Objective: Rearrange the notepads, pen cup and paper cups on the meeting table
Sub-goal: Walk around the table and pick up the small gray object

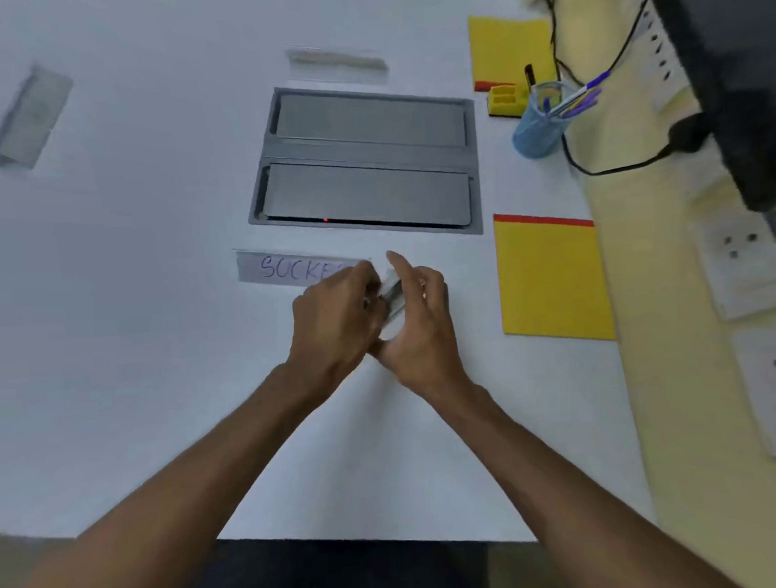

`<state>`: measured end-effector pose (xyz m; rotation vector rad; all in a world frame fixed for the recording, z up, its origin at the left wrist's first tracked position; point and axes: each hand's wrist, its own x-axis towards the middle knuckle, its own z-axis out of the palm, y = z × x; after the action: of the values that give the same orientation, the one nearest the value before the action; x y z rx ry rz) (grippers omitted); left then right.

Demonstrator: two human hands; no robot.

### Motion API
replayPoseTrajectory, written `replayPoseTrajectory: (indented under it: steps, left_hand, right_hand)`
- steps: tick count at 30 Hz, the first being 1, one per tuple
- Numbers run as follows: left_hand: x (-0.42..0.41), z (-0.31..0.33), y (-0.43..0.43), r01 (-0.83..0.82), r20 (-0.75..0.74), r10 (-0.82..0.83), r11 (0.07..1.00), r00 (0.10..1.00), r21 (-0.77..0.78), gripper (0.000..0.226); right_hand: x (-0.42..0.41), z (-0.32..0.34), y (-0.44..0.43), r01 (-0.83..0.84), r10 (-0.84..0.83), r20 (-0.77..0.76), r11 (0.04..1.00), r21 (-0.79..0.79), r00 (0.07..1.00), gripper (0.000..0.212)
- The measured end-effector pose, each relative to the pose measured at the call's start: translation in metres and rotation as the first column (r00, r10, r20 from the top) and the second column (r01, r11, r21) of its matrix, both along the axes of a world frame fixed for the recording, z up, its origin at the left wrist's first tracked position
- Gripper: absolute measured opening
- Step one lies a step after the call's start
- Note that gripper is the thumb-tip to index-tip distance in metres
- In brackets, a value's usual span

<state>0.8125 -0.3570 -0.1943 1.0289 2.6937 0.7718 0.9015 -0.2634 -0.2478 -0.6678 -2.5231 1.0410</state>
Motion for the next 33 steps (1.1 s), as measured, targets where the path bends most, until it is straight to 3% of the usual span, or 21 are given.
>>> replayPoseTrajectory:
  steps: [3, 5, 7, 9, 13, 16, 20, 23, 29, 33]
  left_hand:
    - [0.004, 0.006, 0.041, 0.146, 0.027, -0.146, 0.989, 0.989, 0.019, 0.036]
    - [0.005, 0.004, 0.065, 0.185, 0.156, -0.195, 0.98, 0.968, 0.072, 0.05]
    - [0.009, -0.006, 0.085, 0.137, 0.341, -0.186, 0.977, 0.922, 0.161, 0.056]
    - [0.014, -0.024, 0.102, 0.083, 0.426, -0.159, 0.978, 0.89, 0.191, 0.057]
    - [0.02, -0.073, 0.137, 0.202, 0.292, -0.189, 0.979, 0.938, -0.016, 0.069]
    - [0.023, -0.106, 0.163, 0.278, 0.113, -0.258, 0.934, 0.959, -0.226, 0.076]
    - [0.037, -0.14, 0.17, 0.252, -0.055, -0.292, 0.893, 0.955, -0.374, 0.077]
    - [0.041, -0.148, 0.171, 0.201, -0.126, -0.262, 0.91, 0.957, -0.361, 0.078]
    - [0.043, -0.145, 0.172, 0.198, -0.133, -0.261, 0.911, 0.956, -0.361, 0.076]
    - [0.043, -0.145, 0.173, 0.193, -0.126, -0.254, 0.912, 0.959, -0.363, 0.077]
  right_hand:
    - [0.019, 0.0, 0.036, 0.103, -0.103, -0.008, 0.995, -0.002, 0.995, 0.092]
    - [0.031, 0.0, 0.06, 0.191, -0.191, 0.0, 0.981, 0.035, 0.982, 0.085]
    - [0.042, -0.002, 0.085, 0.302, -0.305, 0.009, 0.948, 0.1, 0.952, 0.08]
    - [0.051, -0.006, 0.11, 0.437, -0.441, 0.036, 0.895, 0.088, 0.897, 0.076]
    - [0.053, -0.017, 0.163, 0.586, -0.585, 0.04, 0.81, -0.012, 0.81, 0.07]
    - [0.037, -0.026, 0.202, 0.636, -0.636, 0.027, 0.772, 0.019, 0.771, 0.069]
    - [0.006, -0.041, 0.241, 0.663, -0.664, -0.026, 0.744, 0.077, 0.748, 0.067]
    - [-0.015, -0.053, 0.264, 0.67, -0.668, -0.072, 0.727, 0.148, 0.741, 0.068]
    - [-0.046, -0.071, 0.287, 0.739, -0.795, 0.043, 0.581, 0.341, 0.605, 0.081]
    - [-0.053, -0.079, 0.29, 0.714, -0.808, 0.06, 0.551, 0.432, 0.587, 0.078]
